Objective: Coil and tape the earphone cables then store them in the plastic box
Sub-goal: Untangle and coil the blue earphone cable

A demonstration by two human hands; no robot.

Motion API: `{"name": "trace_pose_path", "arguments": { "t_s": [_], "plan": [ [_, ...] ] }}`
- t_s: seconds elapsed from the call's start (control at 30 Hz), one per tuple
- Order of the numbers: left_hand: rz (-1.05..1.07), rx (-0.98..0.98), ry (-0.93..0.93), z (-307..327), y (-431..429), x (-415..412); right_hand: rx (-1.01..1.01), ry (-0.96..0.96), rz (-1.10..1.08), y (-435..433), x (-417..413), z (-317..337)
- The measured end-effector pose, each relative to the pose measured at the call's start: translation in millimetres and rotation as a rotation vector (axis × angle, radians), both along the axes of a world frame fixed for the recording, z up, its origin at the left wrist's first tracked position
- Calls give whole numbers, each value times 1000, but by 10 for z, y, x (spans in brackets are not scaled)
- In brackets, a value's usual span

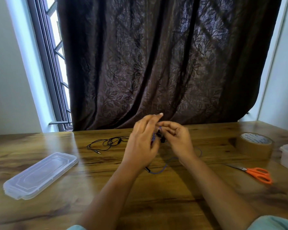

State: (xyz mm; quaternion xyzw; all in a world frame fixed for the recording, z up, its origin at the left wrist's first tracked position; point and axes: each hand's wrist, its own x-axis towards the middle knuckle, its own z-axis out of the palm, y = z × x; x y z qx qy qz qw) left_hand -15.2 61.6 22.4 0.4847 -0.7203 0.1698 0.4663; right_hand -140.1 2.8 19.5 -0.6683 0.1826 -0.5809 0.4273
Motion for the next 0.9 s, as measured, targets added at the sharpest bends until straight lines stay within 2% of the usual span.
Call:
{"name": "trace_pose_path", "arguments": {
  "t_s": [0.1,0.23,0.3,0.37,0.43,0.5,0.53,0.67,0.77,0.9],
  "plan": [
    [-57,-35,-20,-55,-29,-58,-80,31,-76,-21,-14,-27],
    [-105,23,145,-90,-73,19,-220,231,-240,-14,-43,-39],
    [-225,138,299,-63,-76,15,-266,327,-288,1,-25,-42],
    [-367,307,539,-2,-74,-3,-299,377,-348,-6,-20,-48],
    [-430,508,824,71,-72,7,-343,436,-409,-33,-38,-64],
    [-426,641,959,93,-44,3,-433,546,-477,-48,-73,-70],
    [-386,636,914,78,-27,3,-500,614,-509,-39,-81,-73],
    [-181,470,521,-15,-44,29,-690,801,-604,-13,-71,-77],
    [-67,435,292,12,-77,97,-693,807,-614,-32,-76,-70],
    [61,278,20,11,-64,190,-738,831,-647,-32,-80,-79]
  ]
}}
